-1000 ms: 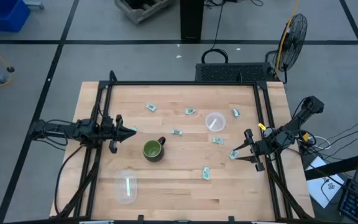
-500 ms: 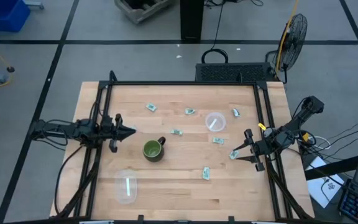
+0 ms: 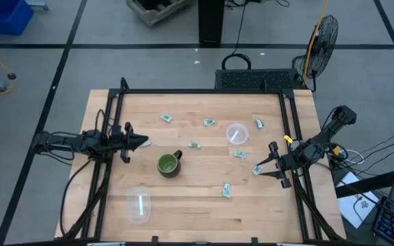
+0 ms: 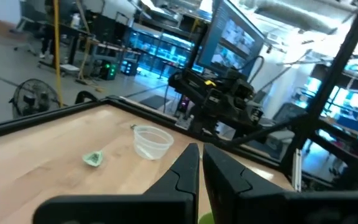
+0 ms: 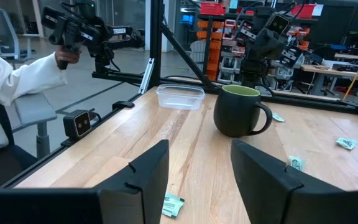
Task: Pick and place Stevia / Truvia into bins
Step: Put the green truvia packet into the circle transparent container
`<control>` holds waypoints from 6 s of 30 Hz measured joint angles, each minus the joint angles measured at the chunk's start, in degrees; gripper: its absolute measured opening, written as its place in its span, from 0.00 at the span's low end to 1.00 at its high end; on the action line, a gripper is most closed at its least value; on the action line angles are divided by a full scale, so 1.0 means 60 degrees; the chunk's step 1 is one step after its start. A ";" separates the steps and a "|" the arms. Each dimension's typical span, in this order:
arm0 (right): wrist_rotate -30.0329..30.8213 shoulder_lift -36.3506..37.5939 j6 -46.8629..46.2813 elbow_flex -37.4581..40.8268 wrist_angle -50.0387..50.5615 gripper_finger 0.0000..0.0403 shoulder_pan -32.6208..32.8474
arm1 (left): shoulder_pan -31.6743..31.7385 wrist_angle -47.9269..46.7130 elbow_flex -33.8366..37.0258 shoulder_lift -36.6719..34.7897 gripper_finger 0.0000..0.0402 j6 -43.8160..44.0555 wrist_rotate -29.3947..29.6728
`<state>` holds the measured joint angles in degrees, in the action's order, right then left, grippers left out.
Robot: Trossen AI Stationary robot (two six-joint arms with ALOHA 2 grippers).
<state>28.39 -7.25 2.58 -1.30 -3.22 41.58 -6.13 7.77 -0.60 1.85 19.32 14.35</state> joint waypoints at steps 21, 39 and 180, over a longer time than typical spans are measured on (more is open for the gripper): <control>0.0002 0.0000 0.0002 0.0000 0.0000 0.41 0.0000 | 0.0000 -0.0197 -0.0003 0.0000 0.06 -0.0162 0.0881; 0.0002 0.0000 -0.0002 0.0001 0.0000 0.41 0.0000 | 0.0000 -0.0605 -0.0001 0.0000 0.06 -0.0132 0.0881; 0.3487 -0.6235 0.0172 -0.5952 0.0440 0.41 -0.4609 | 0.0003 0.0103 -0.0004 0.0004 0.06 0.0388 0.1599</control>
<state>49.31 -44.66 3.61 -37.01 -0.59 13.93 -6.11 8.39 -0.62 1.87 21.65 23.94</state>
